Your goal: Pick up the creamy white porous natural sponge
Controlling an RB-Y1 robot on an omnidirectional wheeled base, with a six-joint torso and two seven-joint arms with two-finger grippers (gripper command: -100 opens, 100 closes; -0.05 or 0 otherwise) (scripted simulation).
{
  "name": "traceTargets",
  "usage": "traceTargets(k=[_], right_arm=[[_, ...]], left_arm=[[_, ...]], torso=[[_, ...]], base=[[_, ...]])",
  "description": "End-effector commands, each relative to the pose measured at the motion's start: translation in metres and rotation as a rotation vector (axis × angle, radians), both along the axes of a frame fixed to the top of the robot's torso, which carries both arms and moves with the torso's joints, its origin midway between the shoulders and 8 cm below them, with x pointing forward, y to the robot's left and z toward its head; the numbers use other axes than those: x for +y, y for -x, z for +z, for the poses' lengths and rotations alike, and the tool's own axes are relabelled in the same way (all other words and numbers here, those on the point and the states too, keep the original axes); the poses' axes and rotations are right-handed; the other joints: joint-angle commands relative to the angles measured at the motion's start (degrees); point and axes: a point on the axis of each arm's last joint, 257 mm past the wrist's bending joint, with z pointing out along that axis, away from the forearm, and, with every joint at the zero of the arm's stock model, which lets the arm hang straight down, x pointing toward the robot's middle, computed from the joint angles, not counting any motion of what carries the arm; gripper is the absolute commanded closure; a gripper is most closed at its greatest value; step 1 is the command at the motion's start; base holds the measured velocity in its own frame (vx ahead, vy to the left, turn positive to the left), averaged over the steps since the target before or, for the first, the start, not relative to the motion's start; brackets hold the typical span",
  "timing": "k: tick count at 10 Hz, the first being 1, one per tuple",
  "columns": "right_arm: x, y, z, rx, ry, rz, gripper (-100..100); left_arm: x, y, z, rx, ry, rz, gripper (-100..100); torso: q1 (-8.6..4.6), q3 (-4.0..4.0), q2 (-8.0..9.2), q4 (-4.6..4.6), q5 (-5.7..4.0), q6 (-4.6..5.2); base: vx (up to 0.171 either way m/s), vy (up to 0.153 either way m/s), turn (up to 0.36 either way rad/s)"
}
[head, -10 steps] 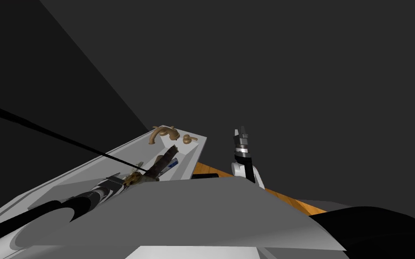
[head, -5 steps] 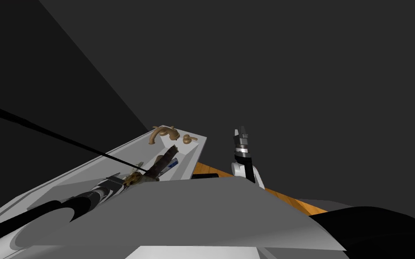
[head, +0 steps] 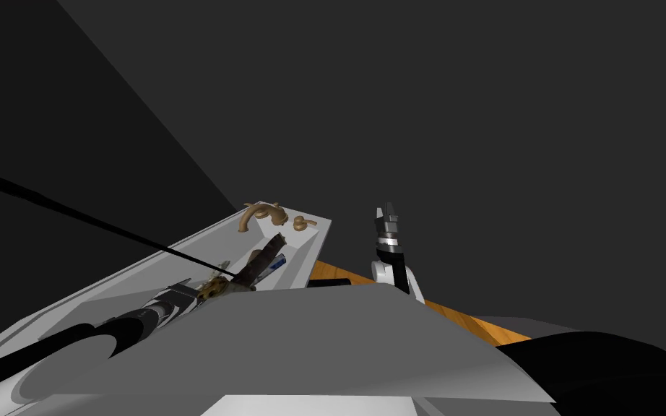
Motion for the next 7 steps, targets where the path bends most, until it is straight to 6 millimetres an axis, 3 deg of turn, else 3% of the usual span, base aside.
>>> traceTargets(k=[1, 7], right_arm=[[0.0, 0.0, 0.0, 0.0, 0.0, 0.0, 0], [0.0, 0.0, 0.0, 0.0, 0.0, 0.0, 0]], left_arm=[[0.0, 0.0001, 0.0, 0.0, 0.0, 0.0, -100], [0.0002, 0.0002, 0.0, 0.0, 0.0, 0.001, -100]], torso=[[0.0, 0.0, 0.0, 0.0, 0.0, 0.0], [0.02, 0.0, 0.01, 0.0, 0.0, 0.0]], base=[[0.0, 0.0, 0.0], [-0.001, 0.001, -0.004]])
